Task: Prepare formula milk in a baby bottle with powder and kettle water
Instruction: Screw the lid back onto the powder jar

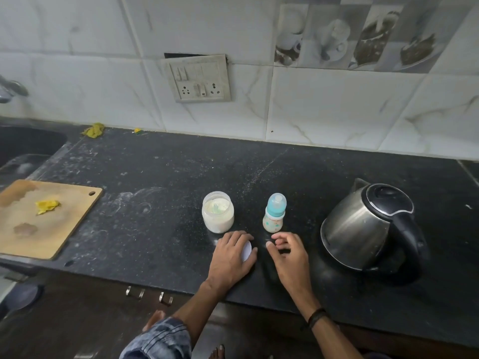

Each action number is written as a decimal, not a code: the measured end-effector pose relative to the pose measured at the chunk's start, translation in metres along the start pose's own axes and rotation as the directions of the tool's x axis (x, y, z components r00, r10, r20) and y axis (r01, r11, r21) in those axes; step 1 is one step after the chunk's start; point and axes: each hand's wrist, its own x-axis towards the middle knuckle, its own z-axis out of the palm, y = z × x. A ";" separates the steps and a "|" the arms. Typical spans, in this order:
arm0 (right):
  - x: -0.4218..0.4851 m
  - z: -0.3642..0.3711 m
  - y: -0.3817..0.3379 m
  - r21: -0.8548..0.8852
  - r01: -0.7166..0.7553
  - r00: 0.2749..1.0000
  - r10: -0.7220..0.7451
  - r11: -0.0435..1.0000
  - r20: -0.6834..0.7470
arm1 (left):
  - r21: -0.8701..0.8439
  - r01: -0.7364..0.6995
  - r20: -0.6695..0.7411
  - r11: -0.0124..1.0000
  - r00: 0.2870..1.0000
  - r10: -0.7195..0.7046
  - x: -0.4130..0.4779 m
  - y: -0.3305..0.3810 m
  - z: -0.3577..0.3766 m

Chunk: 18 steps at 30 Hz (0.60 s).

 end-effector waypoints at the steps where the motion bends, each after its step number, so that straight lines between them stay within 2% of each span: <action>1: -0.002 0.000 0.000 -0.003 -0.042 0.998 0.042 0.999 0.047 | -0.023 0.001 -0.009 1.000 1.000 -0.001 0.000 0.004 -0.003; 4: -0.006 -0.001 -0.006 0.081 -0.226 0.959 0.207 0.971 0.195 | -0.090 -0.034 -0.017 0.995 0.999 0.033 -0.001 0.016 -0.011; 8: -0.012 -0.002 -0.024 0.257 -0.481 0.842 0.361 0.838 0.401 | -0.246 -0.076 -0.029 0.966 0.997 0.071 0.001 0.026 -0.025; 12: -0.013 -0.006 -0.034 0.461 -0.572 0.790 0.303 0.679 0.533 | -0.392 -0.085 -0.004 0.916 0.996 0.091 0.004 0.026 -0.040; 18: -0.010 -0.004 -0.044 0.539 -0.683 0.699 0.228 0.493 0.677 | -0.502 -0.115 0.007 0.857 0.991 0.137 0.014 0.028 -0.053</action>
